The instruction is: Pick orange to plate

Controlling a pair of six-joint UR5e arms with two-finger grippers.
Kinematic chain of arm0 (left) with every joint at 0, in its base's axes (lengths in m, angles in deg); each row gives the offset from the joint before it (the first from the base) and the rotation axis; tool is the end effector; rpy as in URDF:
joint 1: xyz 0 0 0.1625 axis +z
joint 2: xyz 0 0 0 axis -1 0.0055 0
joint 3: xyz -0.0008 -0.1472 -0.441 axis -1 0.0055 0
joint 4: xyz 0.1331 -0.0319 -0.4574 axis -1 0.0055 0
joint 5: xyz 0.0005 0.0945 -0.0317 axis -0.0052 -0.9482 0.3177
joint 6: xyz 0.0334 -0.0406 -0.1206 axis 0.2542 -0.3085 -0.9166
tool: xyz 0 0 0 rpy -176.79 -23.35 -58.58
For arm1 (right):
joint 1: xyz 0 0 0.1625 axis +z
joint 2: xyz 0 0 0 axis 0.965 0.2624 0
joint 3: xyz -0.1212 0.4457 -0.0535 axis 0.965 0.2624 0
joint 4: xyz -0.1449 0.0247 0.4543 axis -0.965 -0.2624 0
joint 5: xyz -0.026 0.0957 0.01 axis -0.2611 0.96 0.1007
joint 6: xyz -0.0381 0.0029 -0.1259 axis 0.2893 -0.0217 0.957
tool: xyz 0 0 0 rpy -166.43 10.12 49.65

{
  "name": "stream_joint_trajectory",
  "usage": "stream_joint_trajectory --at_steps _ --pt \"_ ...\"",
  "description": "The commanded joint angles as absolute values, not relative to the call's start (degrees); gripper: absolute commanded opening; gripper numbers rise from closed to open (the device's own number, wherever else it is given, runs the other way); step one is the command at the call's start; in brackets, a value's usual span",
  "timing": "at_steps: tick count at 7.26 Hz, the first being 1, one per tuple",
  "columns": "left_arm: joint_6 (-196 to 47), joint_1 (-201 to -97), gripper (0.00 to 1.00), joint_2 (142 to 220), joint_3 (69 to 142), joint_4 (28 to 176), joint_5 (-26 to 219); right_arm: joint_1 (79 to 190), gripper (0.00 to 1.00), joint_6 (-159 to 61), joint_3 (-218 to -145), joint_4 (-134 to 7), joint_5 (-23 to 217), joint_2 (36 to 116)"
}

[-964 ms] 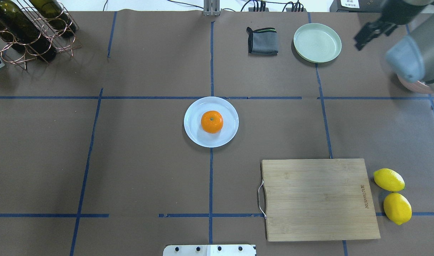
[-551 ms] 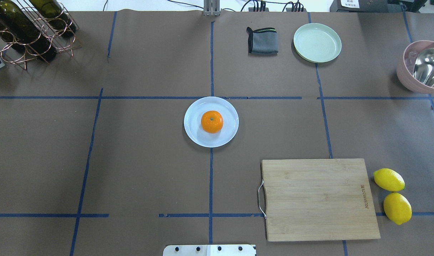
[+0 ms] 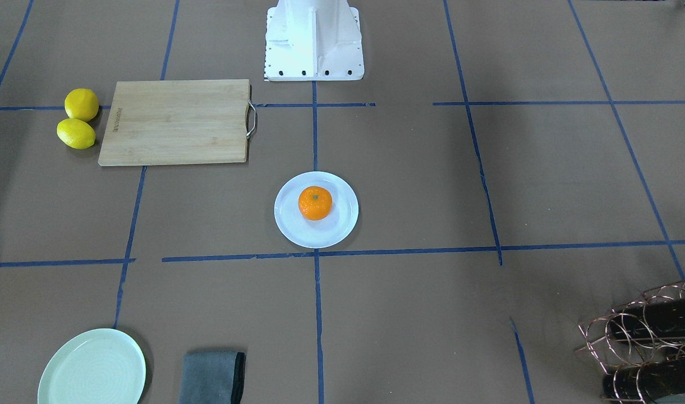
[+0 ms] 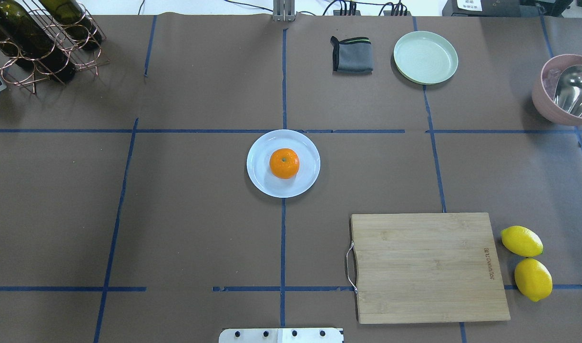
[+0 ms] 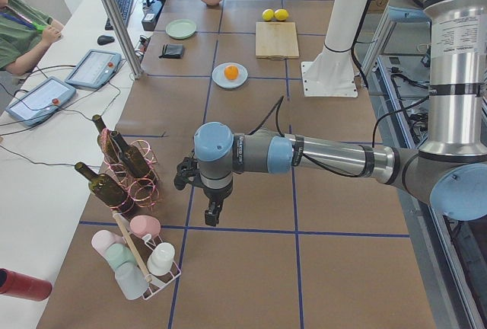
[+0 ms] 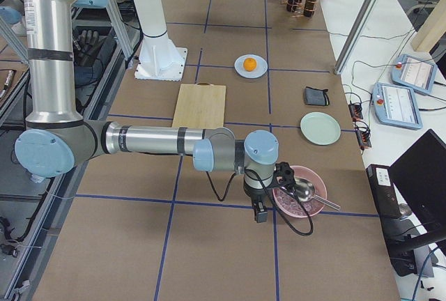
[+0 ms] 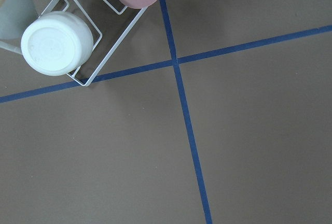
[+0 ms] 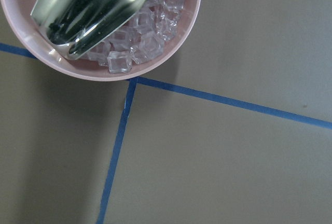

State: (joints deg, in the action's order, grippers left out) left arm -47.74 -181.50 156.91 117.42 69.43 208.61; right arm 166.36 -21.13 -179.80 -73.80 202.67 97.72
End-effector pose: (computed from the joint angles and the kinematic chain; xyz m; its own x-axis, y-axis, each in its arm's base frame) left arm -0.0593 -0.5180 0.6518 0.7168 0.2169 -0.6627 -0.1239 0.9749 0.1851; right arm 0.0665 -0.5520 0.7271 0.7728 -0.2011 0.6019 0.1262 0.9782 0.1647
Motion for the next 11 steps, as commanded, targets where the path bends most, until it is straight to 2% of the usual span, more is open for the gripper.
stream_joint_trajectory --at_steps 1,11 --pt "-47.6 -181.5 1.0 156.8 118.1 69.3 208.6 166.5 1.0 -24.1 -179.7 -73.4 205.6 98.2" --pt "-47.7 -181.6 1.0 154.2 118.0 69.2 208.5 164.7 1.0 -26.4 -179.9 -72.9 207.0 98.7"
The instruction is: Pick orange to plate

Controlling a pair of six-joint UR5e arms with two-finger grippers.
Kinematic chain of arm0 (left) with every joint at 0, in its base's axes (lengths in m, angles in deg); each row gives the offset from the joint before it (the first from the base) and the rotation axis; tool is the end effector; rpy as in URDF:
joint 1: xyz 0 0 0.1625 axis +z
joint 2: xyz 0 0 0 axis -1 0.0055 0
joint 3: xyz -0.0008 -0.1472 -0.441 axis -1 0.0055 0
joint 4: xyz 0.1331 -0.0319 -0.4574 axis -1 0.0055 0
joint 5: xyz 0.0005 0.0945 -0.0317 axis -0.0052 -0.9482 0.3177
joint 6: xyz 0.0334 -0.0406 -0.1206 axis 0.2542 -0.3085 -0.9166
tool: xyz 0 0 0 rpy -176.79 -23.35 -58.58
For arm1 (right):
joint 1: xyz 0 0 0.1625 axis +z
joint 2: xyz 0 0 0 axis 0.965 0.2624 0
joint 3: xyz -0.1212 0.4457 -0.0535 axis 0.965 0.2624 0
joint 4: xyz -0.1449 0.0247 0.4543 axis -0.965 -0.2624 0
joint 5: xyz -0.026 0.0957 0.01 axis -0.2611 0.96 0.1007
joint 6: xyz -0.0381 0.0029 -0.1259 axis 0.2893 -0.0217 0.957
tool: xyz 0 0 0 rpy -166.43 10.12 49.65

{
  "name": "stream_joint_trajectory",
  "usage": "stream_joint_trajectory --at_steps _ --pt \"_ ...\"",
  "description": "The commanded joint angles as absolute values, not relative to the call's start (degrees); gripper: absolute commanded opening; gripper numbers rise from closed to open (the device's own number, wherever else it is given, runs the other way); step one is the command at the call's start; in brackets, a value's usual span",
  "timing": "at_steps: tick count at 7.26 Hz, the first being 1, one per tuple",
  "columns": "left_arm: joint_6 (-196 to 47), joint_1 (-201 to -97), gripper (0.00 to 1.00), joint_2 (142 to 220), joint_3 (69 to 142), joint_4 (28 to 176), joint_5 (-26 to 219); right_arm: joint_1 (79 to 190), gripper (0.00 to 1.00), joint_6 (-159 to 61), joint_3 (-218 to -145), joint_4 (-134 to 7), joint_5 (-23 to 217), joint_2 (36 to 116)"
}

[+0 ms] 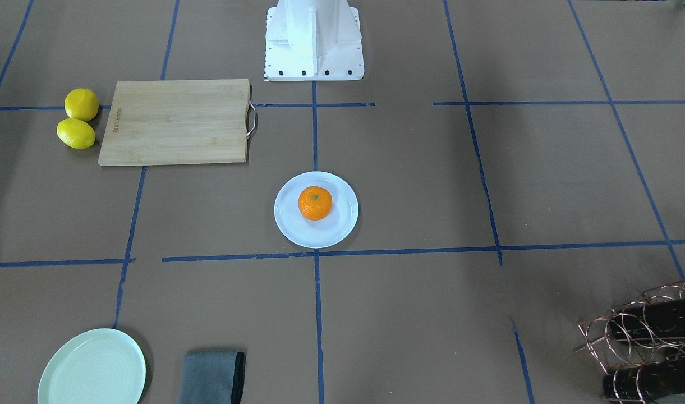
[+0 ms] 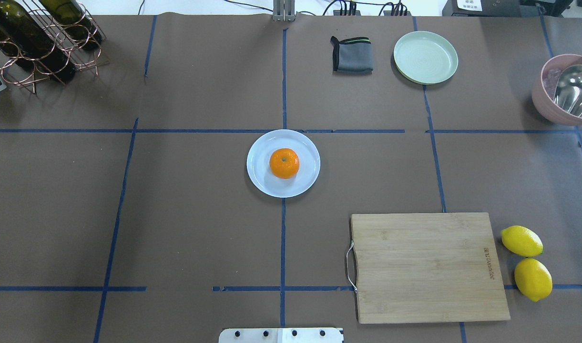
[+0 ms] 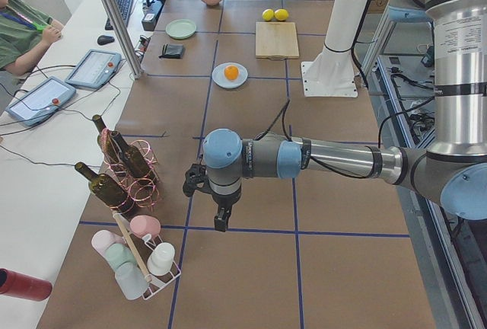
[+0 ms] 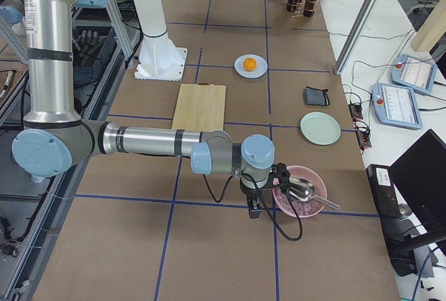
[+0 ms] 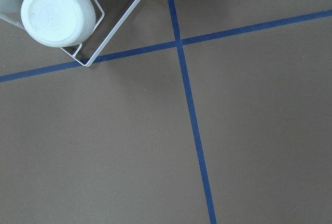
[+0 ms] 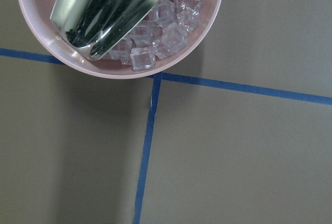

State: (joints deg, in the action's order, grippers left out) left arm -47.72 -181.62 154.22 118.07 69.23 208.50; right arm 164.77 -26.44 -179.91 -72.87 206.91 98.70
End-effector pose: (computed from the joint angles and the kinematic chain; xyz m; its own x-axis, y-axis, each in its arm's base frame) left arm -0.0598 -0.4945 0.6698 0.7176 0.1896 -0.6702 -0.1221 0.9816 0.1470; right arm 0.0438 -0.5454 0.7274 0.7299 -0.1345 0.6702 0.0767 0.9904 0.1152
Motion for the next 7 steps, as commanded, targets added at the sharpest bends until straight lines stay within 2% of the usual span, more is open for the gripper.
stream_joint_trajectory --at_steps 1,7 --pt "-47.7 -181.6 1.0 154.2 118.0 69.2 208.5 164.7 1.0 -26.4 -179.9 -72.9 207.0 98.7" --pt "-47.7 -181.5 1.0 153.9 118.6 69.3 208.6 164.3 1.0 -26.4 -179.6 -73.0 207.0 98.8"
